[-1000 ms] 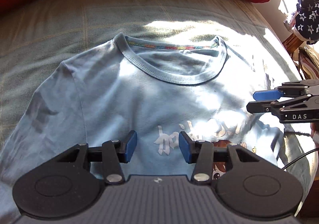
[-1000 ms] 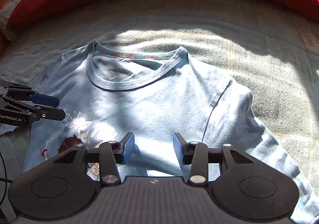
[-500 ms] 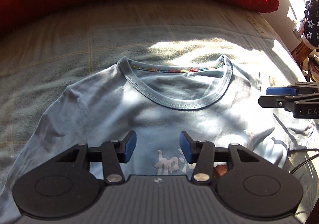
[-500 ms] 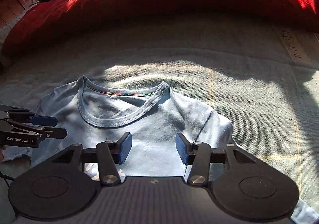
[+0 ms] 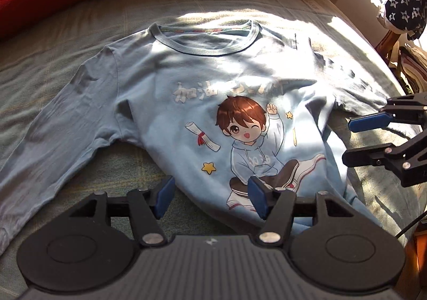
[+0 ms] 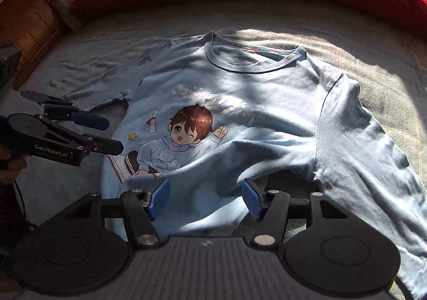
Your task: Fold clothes
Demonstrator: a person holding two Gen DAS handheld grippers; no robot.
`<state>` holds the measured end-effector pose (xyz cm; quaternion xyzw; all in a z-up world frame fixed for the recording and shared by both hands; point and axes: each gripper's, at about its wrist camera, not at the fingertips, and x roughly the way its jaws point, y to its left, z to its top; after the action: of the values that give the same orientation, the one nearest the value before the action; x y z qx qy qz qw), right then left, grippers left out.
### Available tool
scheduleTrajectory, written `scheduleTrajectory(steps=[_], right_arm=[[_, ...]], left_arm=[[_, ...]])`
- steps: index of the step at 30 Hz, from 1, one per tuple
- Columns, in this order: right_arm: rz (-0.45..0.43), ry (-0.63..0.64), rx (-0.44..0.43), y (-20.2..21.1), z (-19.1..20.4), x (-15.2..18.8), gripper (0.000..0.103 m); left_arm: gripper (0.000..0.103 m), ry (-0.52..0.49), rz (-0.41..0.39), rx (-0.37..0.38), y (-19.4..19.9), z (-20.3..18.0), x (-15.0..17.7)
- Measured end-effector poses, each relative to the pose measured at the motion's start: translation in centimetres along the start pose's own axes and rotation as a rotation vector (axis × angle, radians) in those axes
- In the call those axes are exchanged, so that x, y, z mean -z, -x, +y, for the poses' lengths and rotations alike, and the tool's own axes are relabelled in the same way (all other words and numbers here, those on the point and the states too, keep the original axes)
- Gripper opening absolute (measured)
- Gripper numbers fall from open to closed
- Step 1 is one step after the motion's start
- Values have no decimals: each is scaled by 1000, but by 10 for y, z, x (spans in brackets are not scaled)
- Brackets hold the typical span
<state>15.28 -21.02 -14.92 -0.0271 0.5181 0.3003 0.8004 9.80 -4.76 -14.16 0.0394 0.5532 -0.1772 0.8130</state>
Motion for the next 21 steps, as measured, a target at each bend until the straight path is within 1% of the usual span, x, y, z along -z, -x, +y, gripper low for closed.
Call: scheduleTrajectory(steps=[2,5,9,13,15,17,19,21], right_arm=[[3,48,-9,7,15,7,70],[28,101,-17,7,38,14,70],[57,216,57,5,81,24,71],[61,306,121,2,118,27,73],[56,358,144,-2,136,26,76],[65,404,153,-12,152,24,76],[82,442,164,-23,164,22,76],[119,505,202,-38,176,23,76]], left_arm=[[62,-39,9,-11,2,-4,11],[62,-87,17,-3,3,-3,24],[62,-135,9,-14,9,10,37],[62,-142,6,-13,17,29,49],[62,-139,5,-5,21,38,54],[63,-134,3,4,25,46,59],[67,-130,-4,10,28,53,64],[69,-128,-14,11,32,60,69]])
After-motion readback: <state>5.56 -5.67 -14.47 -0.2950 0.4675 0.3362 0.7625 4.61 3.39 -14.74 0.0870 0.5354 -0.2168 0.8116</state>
